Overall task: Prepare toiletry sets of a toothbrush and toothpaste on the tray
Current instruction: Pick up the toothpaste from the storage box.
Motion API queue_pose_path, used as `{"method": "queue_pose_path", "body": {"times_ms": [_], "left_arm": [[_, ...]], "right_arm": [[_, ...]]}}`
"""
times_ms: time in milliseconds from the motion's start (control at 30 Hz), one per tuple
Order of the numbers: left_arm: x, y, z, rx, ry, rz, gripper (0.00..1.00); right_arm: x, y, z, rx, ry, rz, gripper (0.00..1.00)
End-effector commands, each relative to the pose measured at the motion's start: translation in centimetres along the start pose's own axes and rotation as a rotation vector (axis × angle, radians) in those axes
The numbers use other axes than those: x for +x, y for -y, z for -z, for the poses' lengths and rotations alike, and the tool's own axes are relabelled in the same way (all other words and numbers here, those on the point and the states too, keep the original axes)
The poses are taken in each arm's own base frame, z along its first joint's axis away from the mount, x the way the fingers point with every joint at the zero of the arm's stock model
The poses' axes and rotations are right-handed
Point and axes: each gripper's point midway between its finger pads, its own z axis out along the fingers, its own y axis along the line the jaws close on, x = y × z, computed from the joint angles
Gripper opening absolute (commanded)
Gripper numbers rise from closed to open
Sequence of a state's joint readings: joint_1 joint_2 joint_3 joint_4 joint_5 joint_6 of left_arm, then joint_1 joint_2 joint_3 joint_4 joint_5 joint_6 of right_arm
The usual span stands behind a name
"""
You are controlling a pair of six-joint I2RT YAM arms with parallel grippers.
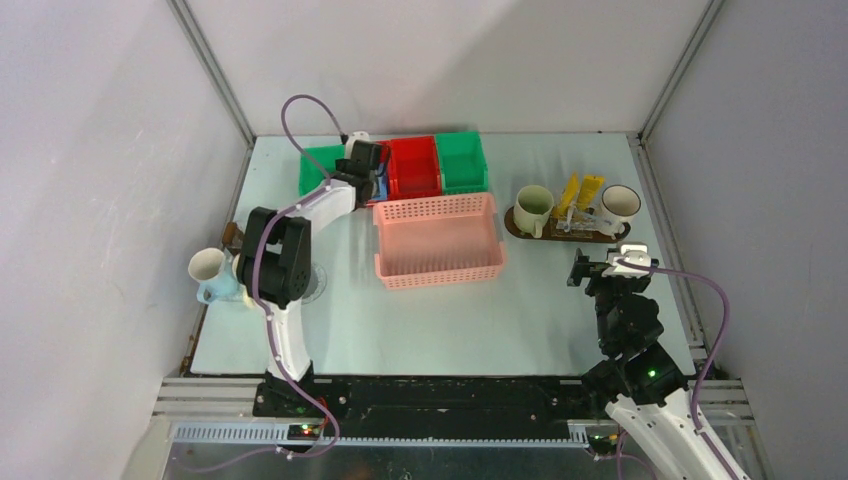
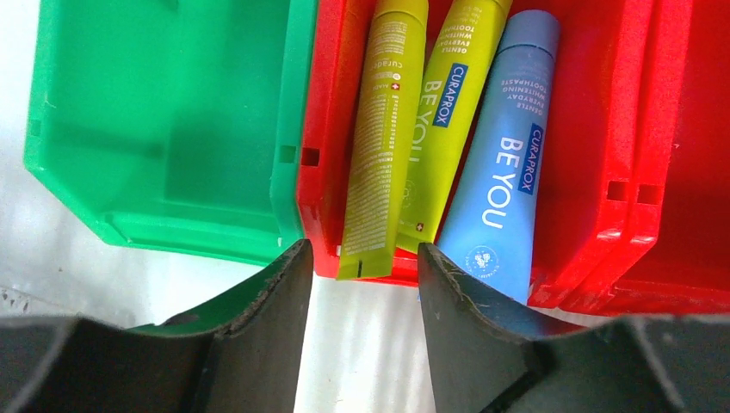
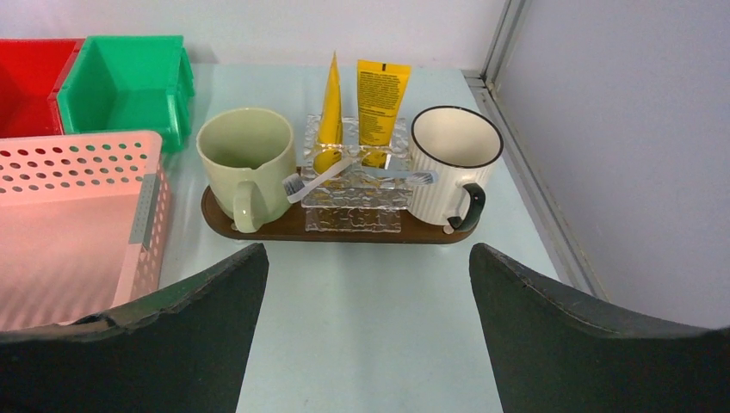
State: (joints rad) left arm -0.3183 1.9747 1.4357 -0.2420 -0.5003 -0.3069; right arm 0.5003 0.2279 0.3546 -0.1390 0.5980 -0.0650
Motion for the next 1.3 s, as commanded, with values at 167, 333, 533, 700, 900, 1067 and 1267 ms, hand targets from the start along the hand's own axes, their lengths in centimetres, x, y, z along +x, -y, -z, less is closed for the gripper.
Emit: {"method": "queue_pose_path", "body": {"times_ms": [167,333,533,700,900,1067,1267], "left_arm": [[-0.1,0.8,-1.3,0.053,-0.039,0.01,0.47],[-0.1,1.1,-2.0,0.06,-0.065,0.003,0.46],[0.0,1.2,-2.3,0.07,-0.085,-0.018,0.36],[-0.1,1.0,-2.0,0.08,-0.071,-0.043,0.25],[-2.4,0.9,-0.2,0.111,-0.017,-0.057,0.09],[-4.9,0.6,2.4,0.148,0.028,-0.054,0.0],[-7.1,0.1,6.2,0.195,0.045,-0.058,0.0]], "right_arm": [[-1.3,0.2,-0.1,0.008,0.036,-0.014,0.89],[-1.3,0.3,-0.1,0.01,0.034,-0.012,0.89],[-1.2,0.2,-0.2,0.008,0.032,-0.011,0.89],[-1.2,0.1,-0.2,0.002,0.03,-0.009,0.89],[-1.2,0.0,-0.2,-0.004,0.032,-0.01,0.89],[-1.6,-0.2,-0.1,-0.02,0.046,-0.015,0.89],[-2.3,-0.2,0.1,-0.03,0.076,-0.026,0.89]]}}
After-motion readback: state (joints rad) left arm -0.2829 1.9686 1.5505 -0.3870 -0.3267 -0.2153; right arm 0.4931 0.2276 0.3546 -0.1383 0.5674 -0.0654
